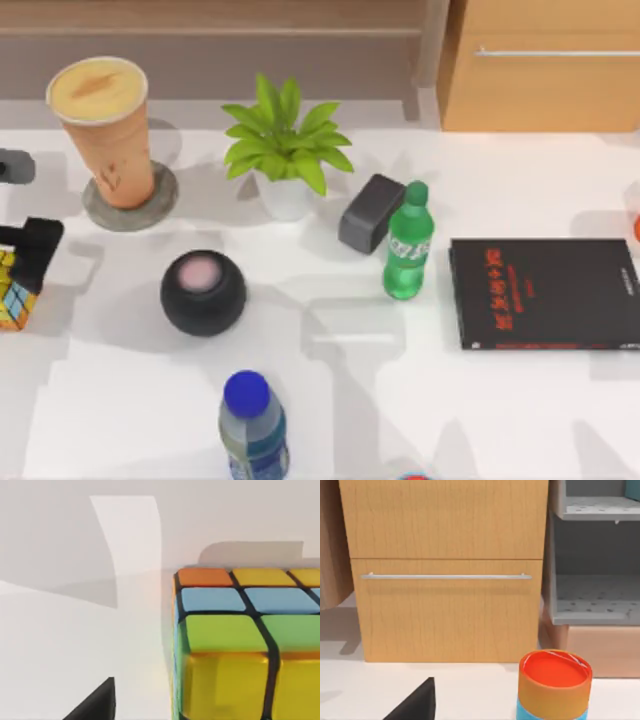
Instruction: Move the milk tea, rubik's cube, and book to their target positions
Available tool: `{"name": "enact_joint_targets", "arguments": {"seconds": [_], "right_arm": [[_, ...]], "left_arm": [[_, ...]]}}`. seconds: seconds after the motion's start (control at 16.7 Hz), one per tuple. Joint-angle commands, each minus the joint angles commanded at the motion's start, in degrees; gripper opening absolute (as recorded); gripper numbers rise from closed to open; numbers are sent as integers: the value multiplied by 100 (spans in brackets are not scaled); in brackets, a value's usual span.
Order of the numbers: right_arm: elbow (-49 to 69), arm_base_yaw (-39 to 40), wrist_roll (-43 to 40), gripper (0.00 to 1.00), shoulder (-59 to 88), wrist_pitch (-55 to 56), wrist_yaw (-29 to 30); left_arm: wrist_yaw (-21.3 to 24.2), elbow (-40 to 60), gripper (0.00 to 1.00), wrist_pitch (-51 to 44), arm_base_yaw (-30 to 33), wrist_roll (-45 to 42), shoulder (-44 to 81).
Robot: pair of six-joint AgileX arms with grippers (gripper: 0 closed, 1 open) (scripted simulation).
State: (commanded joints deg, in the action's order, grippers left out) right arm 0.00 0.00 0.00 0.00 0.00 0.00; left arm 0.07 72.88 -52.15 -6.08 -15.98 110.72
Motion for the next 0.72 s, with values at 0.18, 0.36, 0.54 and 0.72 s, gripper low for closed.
{"name": "enact_joint_targets", "arguments": {"seconds": [0.18, 0.36, 0.54, 0.72], "right_arm": [[0, 0, 0, 100, 0, 0, 0], [0, 0, 0, 100, 0, 0, 0], [0, 0, 0, 100, 0, 0, 0], [0, 0, 0, 100, 0, 0, 0]], "left_arm": [[0, -9, 100, 12, 0, 0, 5], [0, -9, 85, 12, 0, 0, 5], [0, -9, 62, 12, 0, 0, 5], [0, -9, 40, 12, 0, 0, 5]]}}
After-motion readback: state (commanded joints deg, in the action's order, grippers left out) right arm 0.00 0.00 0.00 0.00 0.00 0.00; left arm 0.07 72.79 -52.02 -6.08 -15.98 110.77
